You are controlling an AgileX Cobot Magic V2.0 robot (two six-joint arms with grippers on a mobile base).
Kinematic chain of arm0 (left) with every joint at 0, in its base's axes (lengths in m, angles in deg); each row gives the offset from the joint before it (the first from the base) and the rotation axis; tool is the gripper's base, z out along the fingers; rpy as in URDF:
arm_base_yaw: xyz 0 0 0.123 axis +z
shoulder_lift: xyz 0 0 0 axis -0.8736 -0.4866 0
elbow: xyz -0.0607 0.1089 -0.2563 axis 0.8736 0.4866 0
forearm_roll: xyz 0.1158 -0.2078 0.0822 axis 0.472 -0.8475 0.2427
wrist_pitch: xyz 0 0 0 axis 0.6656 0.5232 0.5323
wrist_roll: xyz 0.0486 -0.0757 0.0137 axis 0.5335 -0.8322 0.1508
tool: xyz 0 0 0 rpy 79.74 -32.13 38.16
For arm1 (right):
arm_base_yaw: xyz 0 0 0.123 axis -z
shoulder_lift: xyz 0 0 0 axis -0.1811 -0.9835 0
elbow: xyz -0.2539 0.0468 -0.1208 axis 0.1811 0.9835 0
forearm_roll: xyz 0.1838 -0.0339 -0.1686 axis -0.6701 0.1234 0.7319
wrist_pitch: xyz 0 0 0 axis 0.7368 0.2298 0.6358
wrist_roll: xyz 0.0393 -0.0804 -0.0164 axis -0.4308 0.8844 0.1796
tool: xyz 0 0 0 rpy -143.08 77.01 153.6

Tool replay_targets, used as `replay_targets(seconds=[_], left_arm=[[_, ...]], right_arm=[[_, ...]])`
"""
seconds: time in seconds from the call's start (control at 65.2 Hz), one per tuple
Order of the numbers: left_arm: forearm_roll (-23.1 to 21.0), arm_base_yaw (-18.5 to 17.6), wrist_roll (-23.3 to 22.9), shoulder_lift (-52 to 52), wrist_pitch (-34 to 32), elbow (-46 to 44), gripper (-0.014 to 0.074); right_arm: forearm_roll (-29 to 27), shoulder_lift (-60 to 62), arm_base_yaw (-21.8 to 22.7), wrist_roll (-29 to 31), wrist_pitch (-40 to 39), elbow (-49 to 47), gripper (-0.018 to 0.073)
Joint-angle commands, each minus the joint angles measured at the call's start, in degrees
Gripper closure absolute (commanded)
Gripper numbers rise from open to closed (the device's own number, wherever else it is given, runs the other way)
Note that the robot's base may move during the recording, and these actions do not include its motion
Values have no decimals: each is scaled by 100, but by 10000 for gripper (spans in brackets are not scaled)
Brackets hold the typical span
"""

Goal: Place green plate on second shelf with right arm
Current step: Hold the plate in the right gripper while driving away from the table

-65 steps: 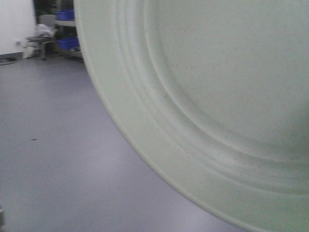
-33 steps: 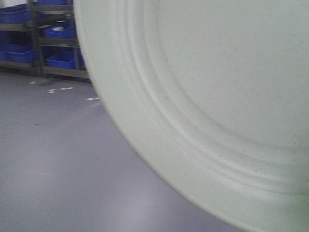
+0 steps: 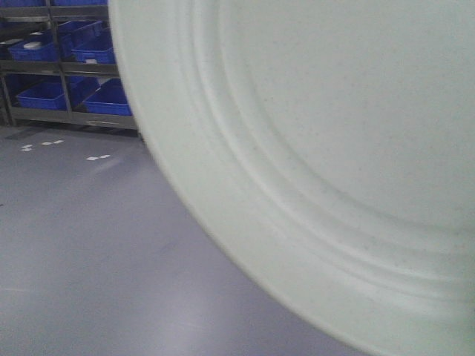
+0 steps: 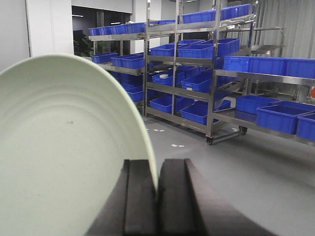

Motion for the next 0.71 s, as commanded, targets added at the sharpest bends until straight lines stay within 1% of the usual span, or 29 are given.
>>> replay_targets(seconds=[0.0, 0.69], left_arm=[[-47, -17, -19, 93, -513, 234, 466], [-47, -17, -19, 93, -513, 234, 466]], right_arm=[[-10, -51, 12, -40, -429, -206, 505], [-4, -51, 12, -40, -428, -206, 505]])
